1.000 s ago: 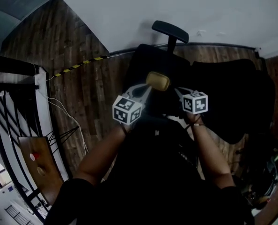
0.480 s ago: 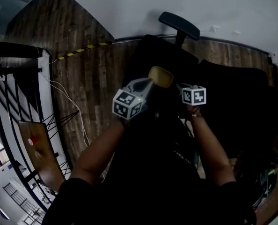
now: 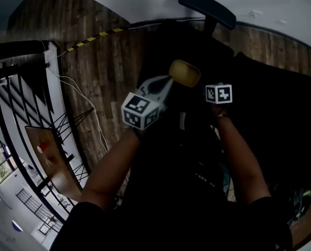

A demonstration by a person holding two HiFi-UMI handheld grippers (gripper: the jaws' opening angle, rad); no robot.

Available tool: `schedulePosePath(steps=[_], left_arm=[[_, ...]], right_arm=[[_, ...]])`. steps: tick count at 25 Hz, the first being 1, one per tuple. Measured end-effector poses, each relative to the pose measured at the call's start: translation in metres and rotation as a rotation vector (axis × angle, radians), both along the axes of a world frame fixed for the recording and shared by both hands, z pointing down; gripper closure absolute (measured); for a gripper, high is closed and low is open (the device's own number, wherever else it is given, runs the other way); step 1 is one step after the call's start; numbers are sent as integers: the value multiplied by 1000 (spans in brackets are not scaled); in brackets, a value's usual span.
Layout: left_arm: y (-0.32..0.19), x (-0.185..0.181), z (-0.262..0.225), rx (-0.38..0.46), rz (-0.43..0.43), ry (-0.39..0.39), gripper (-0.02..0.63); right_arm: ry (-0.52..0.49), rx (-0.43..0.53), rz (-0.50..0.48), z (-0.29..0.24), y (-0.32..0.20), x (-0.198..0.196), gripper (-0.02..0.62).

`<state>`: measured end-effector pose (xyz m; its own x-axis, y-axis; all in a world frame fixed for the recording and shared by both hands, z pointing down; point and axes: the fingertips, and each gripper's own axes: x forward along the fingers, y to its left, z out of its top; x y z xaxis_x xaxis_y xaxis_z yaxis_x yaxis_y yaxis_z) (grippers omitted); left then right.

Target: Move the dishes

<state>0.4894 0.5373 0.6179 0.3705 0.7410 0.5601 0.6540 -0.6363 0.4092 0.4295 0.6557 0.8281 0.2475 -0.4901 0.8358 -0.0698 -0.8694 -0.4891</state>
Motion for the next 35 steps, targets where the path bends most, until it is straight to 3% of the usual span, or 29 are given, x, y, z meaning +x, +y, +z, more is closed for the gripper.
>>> schedulePosePath(steps=[9, 16, 27, 35], left_arm=[[6, -7, 42, 27, -7, -49, 611], [-5, -8, 54, 51, 3, -49, 611], [-18, -7, 61, 47, 7, -47, 611], [-28, -12, 46, 20, -9, -36, 611]], right_arm=[[-76, 36, 50, 76, 6, -6, 531], [-141, 76, 155, 113, 5, -3, 531], [-180, 68, 224, 138, 3, -1, 539], [-180, 55, 240, 110, 1, -4, 569]])
